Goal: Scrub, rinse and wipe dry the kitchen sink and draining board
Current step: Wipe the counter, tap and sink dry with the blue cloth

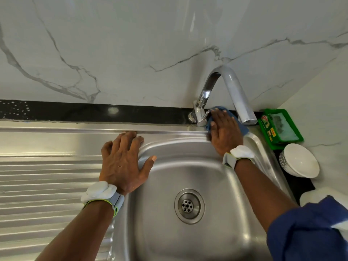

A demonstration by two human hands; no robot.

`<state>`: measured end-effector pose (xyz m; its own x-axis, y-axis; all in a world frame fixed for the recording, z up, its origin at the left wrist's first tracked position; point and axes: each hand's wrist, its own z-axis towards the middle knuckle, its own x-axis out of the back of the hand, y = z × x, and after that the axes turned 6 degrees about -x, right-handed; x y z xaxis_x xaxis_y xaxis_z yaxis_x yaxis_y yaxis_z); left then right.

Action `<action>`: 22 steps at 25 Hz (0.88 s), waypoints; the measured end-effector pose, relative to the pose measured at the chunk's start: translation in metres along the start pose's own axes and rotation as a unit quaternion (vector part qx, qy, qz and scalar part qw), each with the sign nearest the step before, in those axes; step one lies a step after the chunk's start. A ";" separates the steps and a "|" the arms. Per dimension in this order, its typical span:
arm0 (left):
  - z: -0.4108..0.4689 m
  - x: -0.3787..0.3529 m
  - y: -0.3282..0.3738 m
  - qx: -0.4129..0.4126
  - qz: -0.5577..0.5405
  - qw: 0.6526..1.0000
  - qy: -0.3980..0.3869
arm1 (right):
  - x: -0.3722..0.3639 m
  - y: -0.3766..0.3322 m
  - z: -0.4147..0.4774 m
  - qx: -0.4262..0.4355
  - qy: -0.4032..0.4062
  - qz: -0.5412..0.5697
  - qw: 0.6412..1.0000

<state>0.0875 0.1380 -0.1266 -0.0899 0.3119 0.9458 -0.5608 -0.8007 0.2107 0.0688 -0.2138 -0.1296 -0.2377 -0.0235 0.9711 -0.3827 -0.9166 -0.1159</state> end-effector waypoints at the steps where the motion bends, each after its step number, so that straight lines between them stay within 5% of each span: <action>1: -0.001 -0.001 0.000 0.000 0.001 1.000 -0.001 | 0.002 0.009 0.001 -0.071 0.024 0.006 0.997; 4: 0.000 0.000 0.000 0.005 0.005 1.000 -0.009 | -0.007 -0.028 -0.008 -0.220 0.088 0.047 0.970; 8: -0.001 -0.001 -0.002 -0.001 0.001 1.000 -0.005 | -0.020 -0.045 -0.031 0.049 0.048 0.057 0.996; 9: -0.001 -0.001 -0.002 -0.002 0.000 1.000 -0.002 | -0.017 -0.020 -0.027 0.061 0.046 0.033 0.997; 13: 0.000 -0.002 -0.001 -0.004 -0.004 1.000 0.007 | -0.016 0.033 -0.052 -0.238 0.089 -0.018 0.967; 15: 0.001 0.000 0.000 -0.004 -0.010 1.000 0.014 | -0.021 0.013 -0.071 -0.271 0.108 0.012 0.956; 18: 0.000 0.002 0.000 0.003 -0.010 0.999 0.034 | -0.031 -0.032 -0.087 -0.170 0.074 0.127 0.975; 22: 0.002 0.001 0.003 0.052 -0.010 0.997 0.054 | -0.031 -0.108 -0.107 0.116 -0.012 0.135 0.984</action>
<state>0.0872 0.1352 -0.1247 -0.1705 0.3760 0.9108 -0.4754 -0.8410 0.2582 0.0222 -0.0712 -0.1699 -0.2799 -0.2863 0.9164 -0.0940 -0.9418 -0.3229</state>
